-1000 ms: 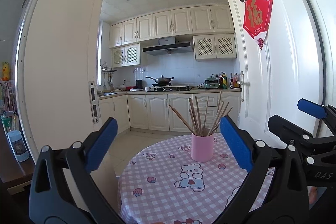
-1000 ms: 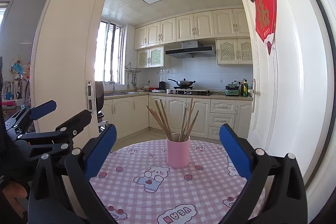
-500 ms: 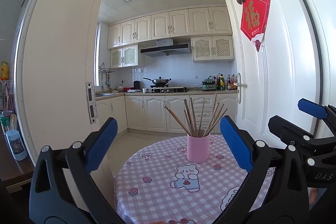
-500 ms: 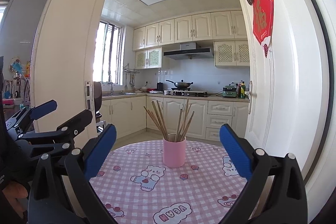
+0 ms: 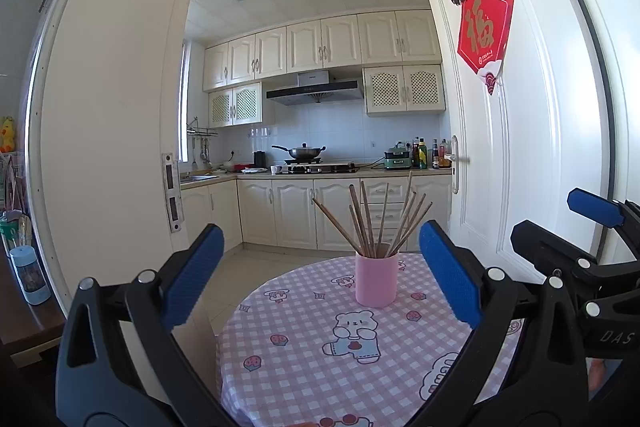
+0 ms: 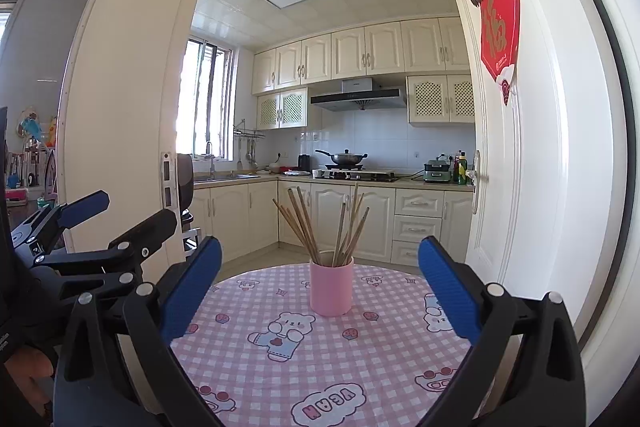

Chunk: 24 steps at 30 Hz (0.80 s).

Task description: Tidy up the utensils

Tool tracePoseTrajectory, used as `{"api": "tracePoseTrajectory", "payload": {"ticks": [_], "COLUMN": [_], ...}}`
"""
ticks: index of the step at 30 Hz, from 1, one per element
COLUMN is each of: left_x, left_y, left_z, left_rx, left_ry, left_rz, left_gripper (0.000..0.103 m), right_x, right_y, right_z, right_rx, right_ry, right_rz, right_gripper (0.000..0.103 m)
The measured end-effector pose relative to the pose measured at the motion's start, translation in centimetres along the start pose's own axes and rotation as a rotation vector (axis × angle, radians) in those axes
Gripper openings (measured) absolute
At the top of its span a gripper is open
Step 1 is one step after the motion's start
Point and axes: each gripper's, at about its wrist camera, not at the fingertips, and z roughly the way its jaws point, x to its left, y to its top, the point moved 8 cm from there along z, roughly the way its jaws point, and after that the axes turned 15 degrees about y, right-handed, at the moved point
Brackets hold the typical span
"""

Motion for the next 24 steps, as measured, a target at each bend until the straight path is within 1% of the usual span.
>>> {"api": "tracePoseTrajectory", "payload": {"ticks": [24], "left_x": [0.12], "left_y": [-0.48], "left_z": [0.23], "left_rx": [0.008], "left_ry": [-0.003], "left_rz": [0.007], "left_gripper": [0.096], "right_x": [-0.22], "right_y": [-0.29], "right_z": [0.25], "right_rx": [0.010], "right_ry": [0.001], "right_rz": [0.008], "right_gripper": [0.095]}}
